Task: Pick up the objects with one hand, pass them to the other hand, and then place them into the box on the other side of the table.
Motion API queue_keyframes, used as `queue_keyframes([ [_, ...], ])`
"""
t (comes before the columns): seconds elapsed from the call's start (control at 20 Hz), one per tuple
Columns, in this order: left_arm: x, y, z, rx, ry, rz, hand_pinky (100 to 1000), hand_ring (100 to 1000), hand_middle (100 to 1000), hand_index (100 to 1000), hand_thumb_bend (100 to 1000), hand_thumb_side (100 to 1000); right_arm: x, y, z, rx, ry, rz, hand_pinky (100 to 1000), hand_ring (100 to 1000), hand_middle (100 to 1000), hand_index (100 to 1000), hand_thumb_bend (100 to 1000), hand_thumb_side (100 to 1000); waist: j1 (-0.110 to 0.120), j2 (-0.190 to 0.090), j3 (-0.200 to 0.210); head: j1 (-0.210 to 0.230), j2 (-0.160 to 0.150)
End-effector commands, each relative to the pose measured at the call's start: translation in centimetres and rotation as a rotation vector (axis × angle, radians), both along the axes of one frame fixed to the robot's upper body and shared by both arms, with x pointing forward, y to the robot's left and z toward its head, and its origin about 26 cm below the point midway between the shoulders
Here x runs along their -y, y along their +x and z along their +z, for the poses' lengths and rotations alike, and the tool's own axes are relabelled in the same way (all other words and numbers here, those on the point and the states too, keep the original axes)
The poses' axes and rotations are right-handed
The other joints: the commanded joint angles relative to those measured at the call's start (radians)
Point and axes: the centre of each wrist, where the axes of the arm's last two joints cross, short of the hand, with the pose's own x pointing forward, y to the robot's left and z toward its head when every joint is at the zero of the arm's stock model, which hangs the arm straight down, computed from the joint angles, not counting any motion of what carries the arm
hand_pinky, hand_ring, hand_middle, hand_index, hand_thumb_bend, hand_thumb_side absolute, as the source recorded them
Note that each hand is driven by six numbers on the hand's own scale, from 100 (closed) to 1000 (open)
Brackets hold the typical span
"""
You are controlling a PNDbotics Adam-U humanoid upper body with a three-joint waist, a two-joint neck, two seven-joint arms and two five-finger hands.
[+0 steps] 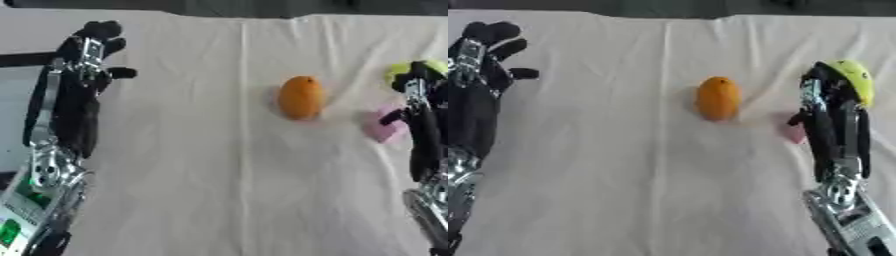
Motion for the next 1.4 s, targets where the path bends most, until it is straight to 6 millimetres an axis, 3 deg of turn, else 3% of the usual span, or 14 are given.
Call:
queue_keyframes([
  [0.05, -0.3, -0.2, 0.5, 0.020, 0.015, 0.000, 634, 828, 766, 763, 100, 675, 1.1, -0.2, 1.2, 0.002, -0.080, -0.019, 337, 781, 700, 831, 100, 693, -0.002, -0.028, -0.001, -0.006, 0.005],
  [0.65, -1.0, -0.1, -0.3, -0.001, 0.041, 0.020, 635, 831, 770, 763, 100, 676, 6.4, -1.2, 2.4, -0.179, -0.464, -0.029, 407, 826, 773, 859, 100, 549, -0.019, -0.041, -0.020, 0.020, 0.005],
  [0.95, -1.2, -0.2, -0.3, 0.001, 0.048, 0.027, 636, 832, 771, 763, 100, 677, 9.2, -1.7, 4.7, -0.296, -0.750, 0.039, 537, 867, 817, 878, 100, 438, -0.024, -0.041, -0.027, 0.041, -0.001],
  [1.2, -1.4, -0.2, -0.4, -0.002, 0.057, 0.035, 636, 833, 772, 763, 100, 679, 10.8, -2.0, 7.3, -0.392, -0.951, 0.052, 730, 897, 849, 893, 100, 337, -0.030, -0.041, -0.033, 0.049, -0.004],
  [1.4, -1.5, -0.1, -0.6, -0.008, 0.066, 0.039, 636, 834, 773, 763, 100, 682, 11.3, -2.1, 8.5, -0.461, -1.091, 0.068, 862, 911, 870, 902, 100, 307, -0.035, -0.040, -0.037, 0.052, -0.009],
])
